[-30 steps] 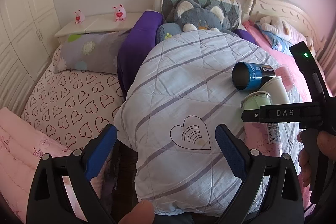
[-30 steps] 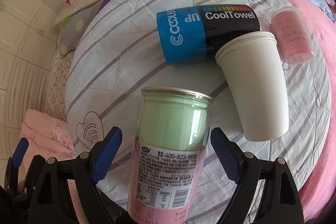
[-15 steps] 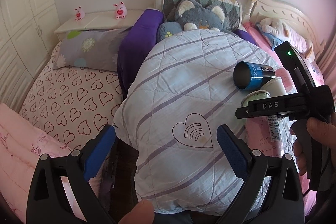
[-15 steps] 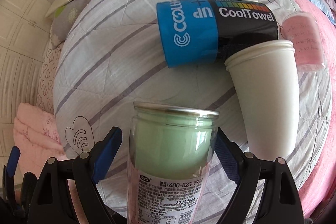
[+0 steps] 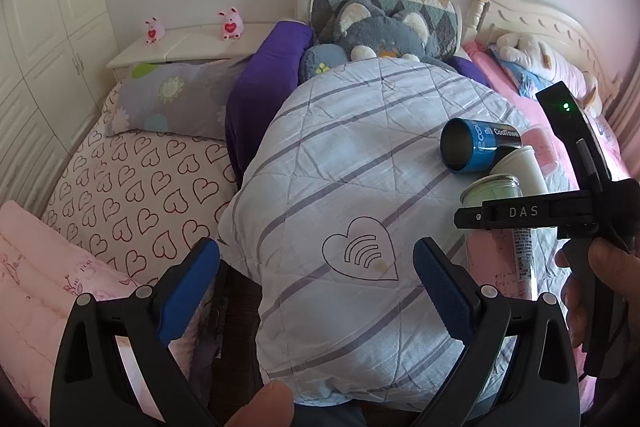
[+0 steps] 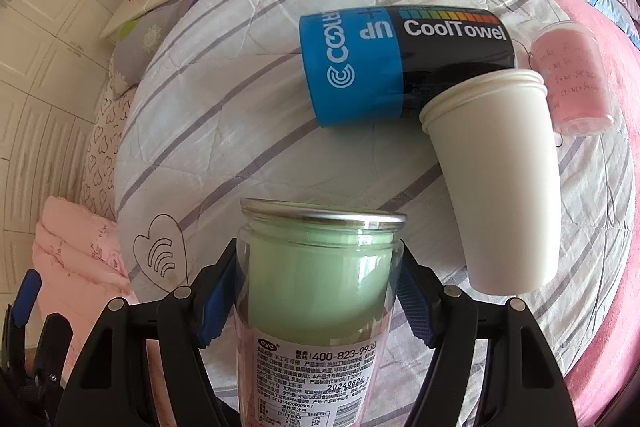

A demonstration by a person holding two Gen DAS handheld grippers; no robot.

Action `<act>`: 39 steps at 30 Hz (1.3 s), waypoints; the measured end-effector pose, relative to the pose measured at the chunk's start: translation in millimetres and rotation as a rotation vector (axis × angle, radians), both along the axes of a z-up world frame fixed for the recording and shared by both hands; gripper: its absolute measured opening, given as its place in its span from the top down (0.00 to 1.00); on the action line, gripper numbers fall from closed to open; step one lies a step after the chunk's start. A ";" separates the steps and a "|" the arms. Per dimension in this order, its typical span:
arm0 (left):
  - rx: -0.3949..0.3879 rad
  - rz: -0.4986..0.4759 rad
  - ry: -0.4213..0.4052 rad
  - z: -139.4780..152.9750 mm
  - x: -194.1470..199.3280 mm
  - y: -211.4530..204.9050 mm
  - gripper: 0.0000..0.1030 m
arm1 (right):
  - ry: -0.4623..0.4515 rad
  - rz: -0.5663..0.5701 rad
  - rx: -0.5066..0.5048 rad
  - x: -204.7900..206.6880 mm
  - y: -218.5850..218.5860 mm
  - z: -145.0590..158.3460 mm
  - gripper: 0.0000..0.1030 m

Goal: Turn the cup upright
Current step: 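Lift the cup with the right gripper and rotate its opening upward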

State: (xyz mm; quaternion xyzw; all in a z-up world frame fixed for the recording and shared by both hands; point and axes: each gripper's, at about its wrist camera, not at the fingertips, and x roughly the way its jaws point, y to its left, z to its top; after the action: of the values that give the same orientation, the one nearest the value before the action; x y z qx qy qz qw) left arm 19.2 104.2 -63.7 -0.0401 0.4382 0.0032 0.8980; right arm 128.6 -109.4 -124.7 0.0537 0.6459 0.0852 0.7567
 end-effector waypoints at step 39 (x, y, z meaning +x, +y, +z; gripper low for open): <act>0.120 0.021 -0.039 18.8 31.2 -54.4 0.04 | -0.566 0.138 -0.025 -80.2 -16.9 95.3 0.32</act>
State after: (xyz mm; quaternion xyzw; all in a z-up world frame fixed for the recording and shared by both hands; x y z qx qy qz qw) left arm 50.4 49.8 -44.9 0.0093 0.4191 0.0381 0.9071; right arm 48.3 -126.2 -29.4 -0.0256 0.4125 0.1401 0.8998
